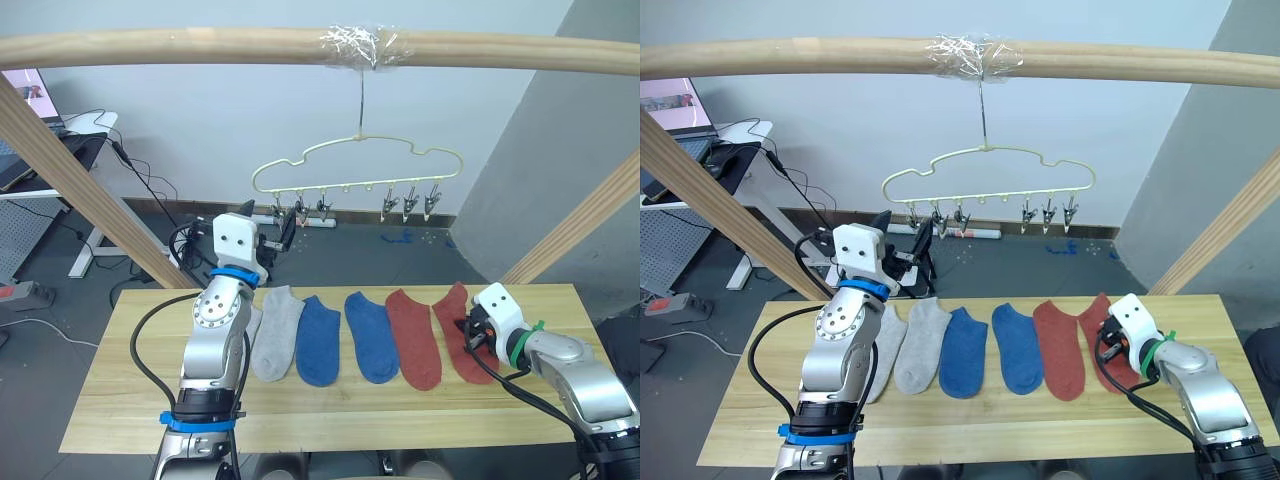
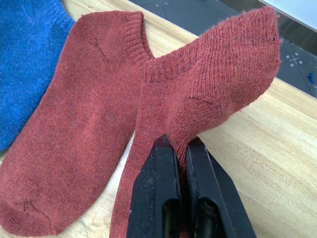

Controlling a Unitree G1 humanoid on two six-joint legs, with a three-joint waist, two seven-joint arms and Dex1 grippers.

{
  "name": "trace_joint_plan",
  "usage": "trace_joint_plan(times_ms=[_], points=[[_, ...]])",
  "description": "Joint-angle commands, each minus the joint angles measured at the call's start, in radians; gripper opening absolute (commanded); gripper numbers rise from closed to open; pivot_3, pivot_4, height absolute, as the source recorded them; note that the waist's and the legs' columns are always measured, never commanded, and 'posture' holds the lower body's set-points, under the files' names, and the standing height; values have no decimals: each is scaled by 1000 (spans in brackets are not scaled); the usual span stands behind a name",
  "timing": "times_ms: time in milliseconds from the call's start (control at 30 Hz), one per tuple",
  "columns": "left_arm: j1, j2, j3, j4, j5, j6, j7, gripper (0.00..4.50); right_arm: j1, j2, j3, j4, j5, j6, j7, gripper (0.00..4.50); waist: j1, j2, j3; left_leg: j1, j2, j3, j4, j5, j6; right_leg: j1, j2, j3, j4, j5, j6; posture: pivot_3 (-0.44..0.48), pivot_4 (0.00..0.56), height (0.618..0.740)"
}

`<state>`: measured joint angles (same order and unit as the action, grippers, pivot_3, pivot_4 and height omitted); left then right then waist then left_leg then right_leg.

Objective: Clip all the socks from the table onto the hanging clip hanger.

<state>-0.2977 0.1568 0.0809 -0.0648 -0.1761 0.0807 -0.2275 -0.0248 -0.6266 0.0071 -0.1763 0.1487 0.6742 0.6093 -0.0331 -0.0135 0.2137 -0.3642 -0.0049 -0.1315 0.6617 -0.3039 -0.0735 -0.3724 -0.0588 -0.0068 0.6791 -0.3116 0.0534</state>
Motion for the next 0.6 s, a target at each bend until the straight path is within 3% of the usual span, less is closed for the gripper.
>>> trace_joint_plan(times_ms=[33, 200, 600], points=[[-15, 4, 3, -21, 2, -22, 0, 4030, 5, -11, -35, -47, 14, -2, 0, 0, 0, 0, 0, 0, 0, 0, 0, 0, 0, 0, 0, 0, 0, 0, 0, -82, 208, 740], [-13, 1, 0, -24, -1, -25, -5, 4030, 4, -7, -33, -46, 11, -3, -1, 0, 0, 0, 0, 0, 0, 0, 0, 0, 0, 0, 0, 0, 0, 0, 0, -82, 208, 740], [-16, -8, -5, -25, -13, -31, -20, 699, 8, -3, -31, -60, 13, 6, -4, 0, 0, 0, 0, 0, 0, 0, 0, 0, 0, 0, 0, 0, 0, 0, 0, -82, 207, 740]])
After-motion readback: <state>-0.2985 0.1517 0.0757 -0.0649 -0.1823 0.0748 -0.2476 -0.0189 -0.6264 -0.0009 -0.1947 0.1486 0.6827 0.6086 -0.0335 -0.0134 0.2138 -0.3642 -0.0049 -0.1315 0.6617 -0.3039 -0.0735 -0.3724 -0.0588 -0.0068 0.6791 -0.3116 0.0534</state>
